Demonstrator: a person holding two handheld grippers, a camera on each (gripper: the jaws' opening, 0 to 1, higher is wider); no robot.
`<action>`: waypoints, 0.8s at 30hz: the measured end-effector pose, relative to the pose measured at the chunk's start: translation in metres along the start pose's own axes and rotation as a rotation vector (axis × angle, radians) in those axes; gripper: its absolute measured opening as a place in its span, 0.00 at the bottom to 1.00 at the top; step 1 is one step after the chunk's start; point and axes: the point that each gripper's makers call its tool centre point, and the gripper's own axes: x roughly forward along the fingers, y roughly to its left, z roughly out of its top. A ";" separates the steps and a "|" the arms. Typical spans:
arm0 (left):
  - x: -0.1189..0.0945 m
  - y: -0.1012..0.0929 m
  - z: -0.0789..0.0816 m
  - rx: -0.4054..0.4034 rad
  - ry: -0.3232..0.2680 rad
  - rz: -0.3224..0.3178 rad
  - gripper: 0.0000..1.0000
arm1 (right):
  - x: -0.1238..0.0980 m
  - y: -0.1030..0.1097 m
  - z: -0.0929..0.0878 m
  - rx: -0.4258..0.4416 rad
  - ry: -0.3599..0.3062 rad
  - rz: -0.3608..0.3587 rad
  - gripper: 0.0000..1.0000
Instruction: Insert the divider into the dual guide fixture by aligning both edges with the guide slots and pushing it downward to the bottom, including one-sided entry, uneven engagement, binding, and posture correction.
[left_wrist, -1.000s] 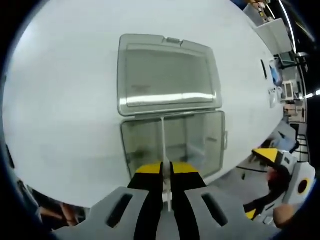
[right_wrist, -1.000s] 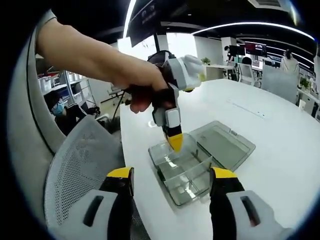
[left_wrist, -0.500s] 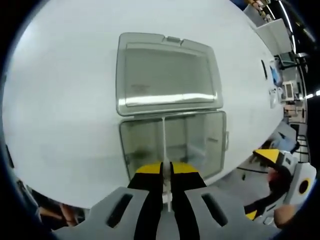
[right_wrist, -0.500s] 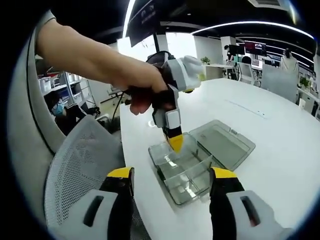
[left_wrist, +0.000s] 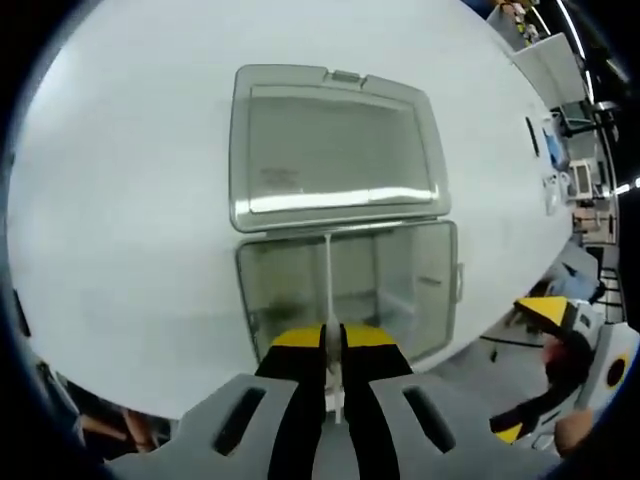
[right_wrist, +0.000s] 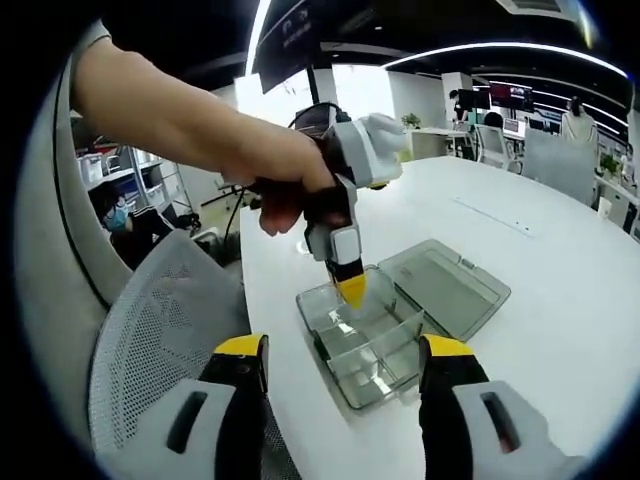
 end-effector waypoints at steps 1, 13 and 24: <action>0.000 0.000 0.000 0.001 -0.001 0.002 0.02 | 0.000 0.000 0.000 -0.001 -0.001 0.000 0.58; 0.004 -0.001 0.000 0.022 -0.006 0.032 0.02 | -0.001 -0.001 -0.001 -0.002 -0.001 0.002 0.58; 0.002 -0.001 0.000 0.020 -0.031 0.028 0.02 | -0.001 -0.001 -0.002 -0.002 0.001 0.002 0.58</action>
